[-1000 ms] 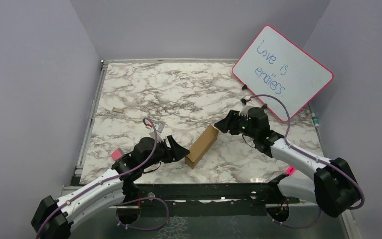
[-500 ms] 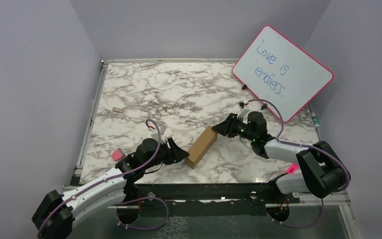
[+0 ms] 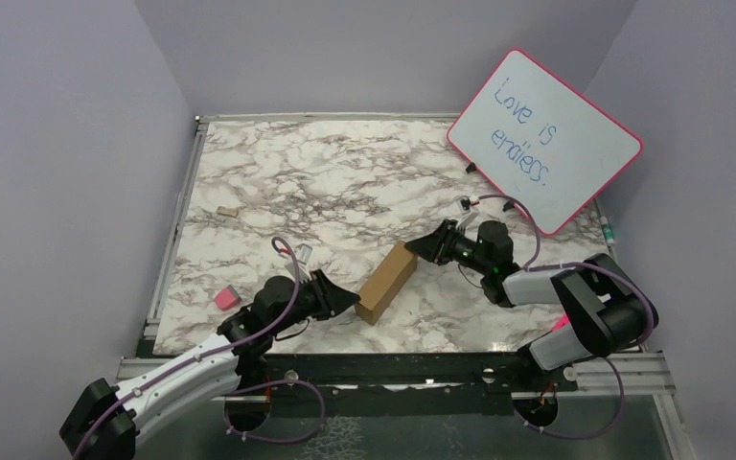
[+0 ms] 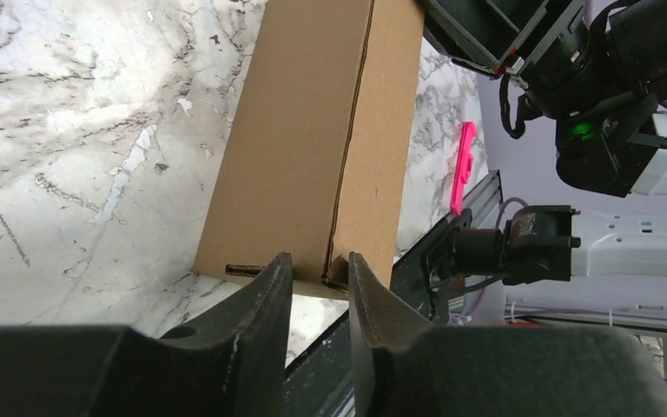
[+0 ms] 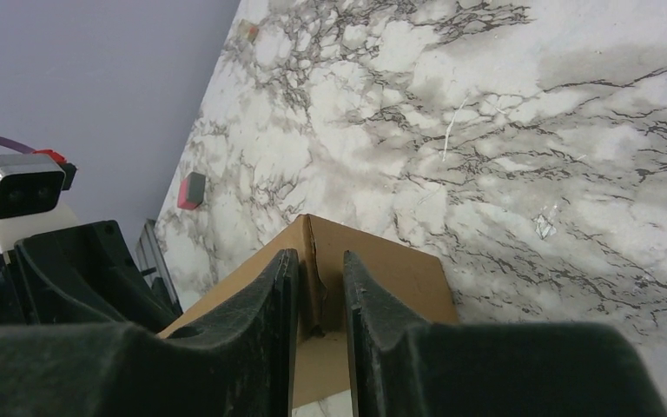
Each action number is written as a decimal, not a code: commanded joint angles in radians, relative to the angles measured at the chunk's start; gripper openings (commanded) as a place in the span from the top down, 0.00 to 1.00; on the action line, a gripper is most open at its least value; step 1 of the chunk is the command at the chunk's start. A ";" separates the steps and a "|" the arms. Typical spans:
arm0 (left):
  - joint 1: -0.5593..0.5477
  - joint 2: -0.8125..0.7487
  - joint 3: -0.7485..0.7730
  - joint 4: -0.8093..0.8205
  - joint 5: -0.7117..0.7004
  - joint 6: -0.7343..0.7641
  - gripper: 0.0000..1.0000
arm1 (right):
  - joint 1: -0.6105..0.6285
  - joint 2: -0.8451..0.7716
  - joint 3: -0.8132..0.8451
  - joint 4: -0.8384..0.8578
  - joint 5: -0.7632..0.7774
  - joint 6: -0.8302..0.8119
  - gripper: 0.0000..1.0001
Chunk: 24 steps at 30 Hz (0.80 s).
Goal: Fold the paper box
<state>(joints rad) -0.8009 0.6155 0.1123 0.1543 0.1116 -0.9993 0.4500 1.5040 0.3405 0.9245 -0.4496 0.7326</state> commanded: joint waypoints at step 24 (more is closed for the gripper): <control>-0.007 -0.002 0.104 -0.311 -0.147 0.171 0.59 | 0.001 -0.219 0.155 -0.501 -0.018 -0.188 0.63</control>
<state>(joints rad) -0.8074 0.6537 0.1631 0.1017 0.0757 -0.9401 0.4477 1.3441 0.4149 0.6106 -0.4610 0.6117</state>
